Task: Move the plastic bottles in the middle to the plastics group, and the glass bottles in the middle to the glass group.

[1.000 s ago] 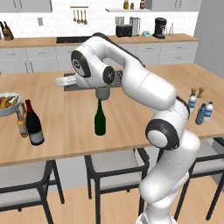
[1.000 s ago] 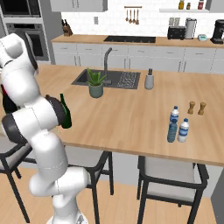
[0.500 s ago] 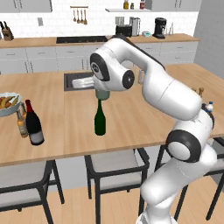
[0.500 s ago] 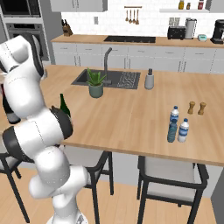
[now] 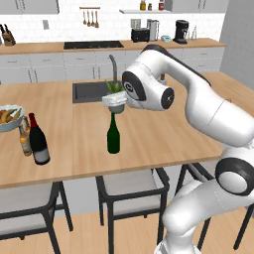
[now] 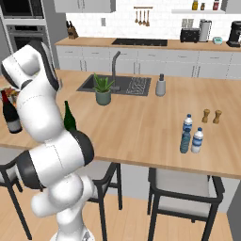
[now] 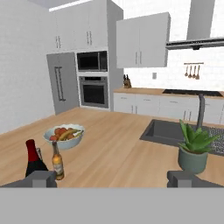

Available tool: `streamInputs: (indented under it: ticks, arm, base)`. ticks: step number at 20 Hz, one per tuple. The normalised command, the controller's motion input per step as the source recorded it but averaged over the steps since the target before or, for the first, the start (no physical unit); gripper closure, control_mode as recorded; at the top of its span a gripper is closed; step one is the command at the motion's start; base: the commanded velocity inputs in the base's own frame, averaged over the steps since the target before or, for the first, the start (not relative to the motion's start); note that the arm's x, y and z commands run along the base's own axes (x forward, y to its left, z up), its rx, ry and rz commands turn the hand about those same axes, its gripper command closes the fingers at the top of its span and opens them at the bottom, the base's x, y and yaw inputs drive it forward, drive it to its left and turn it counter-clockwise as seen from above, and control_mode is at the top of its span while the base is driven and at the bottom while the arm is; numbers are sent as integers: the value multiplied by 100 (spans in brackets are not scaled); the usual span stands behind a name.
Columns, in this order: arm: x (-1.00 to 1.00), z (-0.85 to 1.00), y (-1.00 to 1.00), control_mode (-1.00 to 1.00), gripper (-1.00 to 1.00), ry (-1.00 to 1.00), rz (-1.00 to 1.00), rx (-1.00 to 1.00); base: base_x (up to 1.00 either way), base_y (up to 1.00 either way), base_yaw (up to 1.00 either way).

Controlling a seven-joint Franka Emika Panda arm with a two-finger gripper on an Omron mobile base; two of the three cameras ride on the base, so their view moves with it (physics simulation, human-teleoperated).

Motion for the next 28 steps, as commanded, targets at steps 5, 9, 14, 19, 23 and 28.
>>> streamInputs:
  ticks: [5, 9, 14, 19, 23, 28]
  arm:
    - [-39, -3, -44, -100, -100, 0, -2, -5]
    - [-34, -23, -38, -100, -100, 0, 0, -1]
    - [-16, -21, -2, -100, -100, 6, 0, 0]
    - [-6, -41, -2, -100, -100, 7, 0, 0]
    - [0, -49, -1, -100, -100, 2, 0, 0]
    - [6, -42, -1, -100, -100, 0, 0, 0]
  base:
    - [0, 0, 0]
    - [0, 0, 0]
    - [0, 0, 0]
    - [0, 0, 0]
    - [0, 0, 0]
    - [0, 0, 0]
